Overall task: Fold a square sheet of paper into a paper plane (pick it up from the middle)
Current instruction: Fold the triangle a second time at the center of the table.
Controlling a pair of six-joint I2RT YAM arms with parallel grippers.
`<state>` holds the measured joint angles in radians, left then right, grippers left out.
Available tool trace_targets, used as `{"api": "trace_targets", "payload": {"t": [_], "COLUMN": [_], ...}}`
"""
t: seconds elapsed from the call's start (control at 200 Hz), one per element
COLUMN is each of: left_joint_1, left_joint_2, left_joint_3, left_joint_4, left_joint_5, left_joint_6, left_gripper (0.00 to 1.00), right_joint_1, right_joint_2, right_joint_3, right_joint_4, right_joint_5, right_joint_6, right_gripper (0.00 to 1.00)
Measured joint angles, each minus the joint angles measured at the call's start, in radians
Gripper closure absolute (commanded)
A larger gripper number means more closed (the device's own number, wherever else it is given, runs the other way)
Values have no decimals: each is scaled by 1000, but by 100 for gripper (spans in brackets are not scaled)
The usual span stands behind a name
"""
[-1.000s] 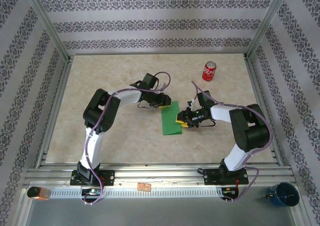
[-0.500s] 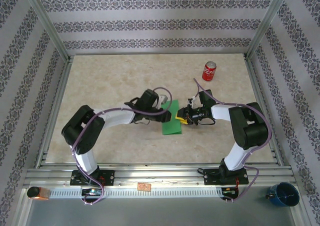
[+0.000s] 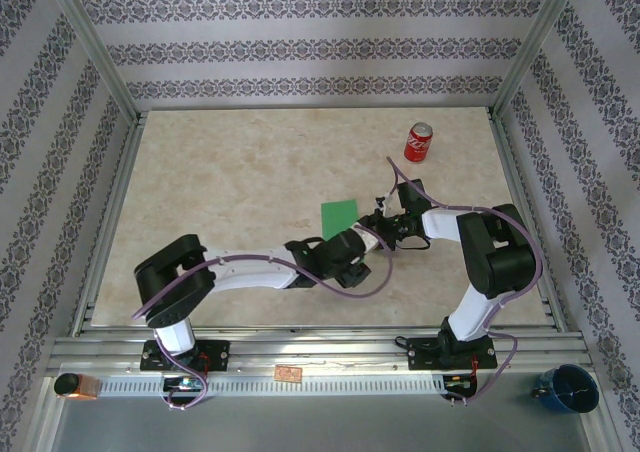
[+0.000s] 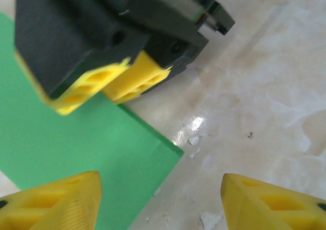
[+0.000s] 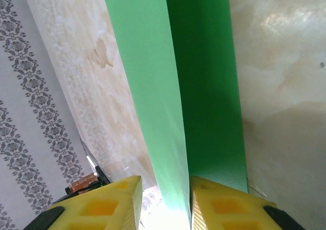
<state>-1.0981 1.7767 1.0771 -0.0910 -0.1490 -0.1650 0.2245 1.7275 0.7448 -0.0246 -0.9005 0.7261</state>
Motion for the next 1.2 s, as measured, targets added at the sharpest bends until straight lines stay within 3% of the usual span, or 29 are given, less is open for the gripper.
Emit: {"api": "trace_targets", "payload": {"t": [0.11, 0.35, 0.829, 1.199], "left_joint_1": [-58, -88, -87, -84], "left_joint_2": [80, 137, 156, 177], "left_joint_3": [74, 94, 123, 148], "left_joint_4": [-51, -102, -109, -112], "left_joint_5": [-128, -267, -359, -371], "left_joint_6": [58, 114, 185, 204], "left_gripper": [26, 23, 41, 69], "right_joint_1": [0, 0, 0, 0], "right_joint_2": [0, 0, 0, 0], "right_joint_3": [0, 0, 0, 0], "right_joint_4": [10, 15, 15, 15], "right_joint_5": [0, 0, 0, 1], "right_joint_6": [8, 12, 31, 31], "right_gripper": [70, 70, 70, 70]}}
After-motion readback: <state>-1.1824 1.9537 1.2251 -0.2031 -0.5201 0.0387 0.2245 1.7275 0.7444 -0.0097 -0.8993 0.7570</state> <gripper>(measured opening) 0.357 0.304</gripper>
